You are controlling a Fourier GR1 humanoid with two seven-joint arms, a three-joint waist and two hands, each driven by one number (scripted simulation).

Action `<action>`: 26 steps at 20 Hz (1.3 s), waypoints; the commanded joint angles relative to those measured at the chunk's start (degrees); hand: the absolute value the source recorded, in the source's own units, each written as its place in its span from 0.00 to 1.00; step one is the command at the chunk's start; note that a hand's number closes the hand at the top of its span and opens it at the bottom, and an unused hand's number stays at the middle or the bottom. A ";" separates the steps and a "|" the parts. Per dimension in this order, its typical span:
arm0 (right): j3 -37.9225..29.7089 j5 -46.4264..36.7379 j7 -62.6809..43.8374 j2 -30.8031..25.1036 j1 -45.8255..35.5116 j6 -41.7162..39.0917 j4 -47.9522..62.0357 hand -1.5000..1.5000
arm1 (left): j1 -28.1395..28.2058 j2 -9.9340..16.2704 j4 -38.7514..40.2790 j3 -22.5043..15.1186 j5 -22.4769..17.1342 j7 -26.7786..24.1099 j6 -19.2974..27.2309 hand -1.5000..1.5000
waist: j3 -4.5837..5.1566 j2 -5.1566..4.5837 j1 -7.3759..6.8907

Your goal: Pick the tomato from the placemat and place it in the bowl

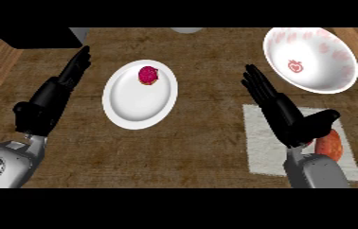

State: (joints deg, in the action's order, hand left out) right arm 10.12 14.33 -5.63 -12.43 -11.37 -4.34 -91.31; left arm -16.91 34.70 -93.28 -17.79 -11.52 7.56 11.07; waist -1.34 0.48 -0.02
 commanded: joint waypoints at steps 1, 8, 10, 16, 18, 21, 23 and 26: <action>-5.31 3.59 -0.05 -3.63 0.26 -3.45 -2.12 1.00 | 2.93 -1.55 -5.20 -1.32 2.30 2.16 0.87 0.50 | 1.30 -0.31 -0.06; -14.74 -11.24 11.06 -24.01 2.55 -7.98 3.41 1.00 | 6.00 -10.88 0.34 -4.90 -4.99 -4.26 -2.74 0.50 | 1.46 -1.01 1.00; -16.46 -3.32 22.41 -18.14 6.00 -14.69 15.72 0.00 | 4.37 -14.39 1.41 -6.92 -3.19 -3.69 -1.70 0.50 | 1.19 -0.93 0.08; -10.57 -18.35 31.13 -21.92 0.52 -13.25 18.06 0.00 | 4.48 -14.42 1.88 -5.83 -3.17 -4.05 -4.54 0.50 | 1.28 -0.57 -0.49; -9.72 -22.19 30.71 -26.15 -1.70 -13.91 19.07 0.00 | 7.51 -14.21 3.41 -5.44 -3.53 -8.91 -6.07 0.50 | 1.33 -0.70 -1.09; -7.02 -26.57 22.93 -31.34 -6.26 -16.10 16.51 0.00 | 5.50 -13.08 4.91 -3.84 -4.28 -7.98 -7.60 0.50 | 1.46 -0.64 -1.13; -5.36 -30.85 22.03 -36.17 -5.79 -18.09 16.43 0.00 | 7.23 -15.51 4.10 -6.55 -2.43 -8.44 -5.67 0.50 | 1.47 -0.58 -0.88; 0.82 -33.93 15.47 -40.93 -8.43 -27.68 12.98 0.00 | 6.67 -14.94 3.94 -5.81 -2.62 -8.04 -5.98 0.50 | 1.66 -0.44 -1.38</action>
State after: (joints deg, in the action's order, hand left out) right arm 5.84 -14.99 15.21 -47.23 -17.29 -24.37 -75.74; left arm -10.74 20.03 -89.58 -23.48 -14.39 0.31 5.37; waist 0.15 -0.08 -1.16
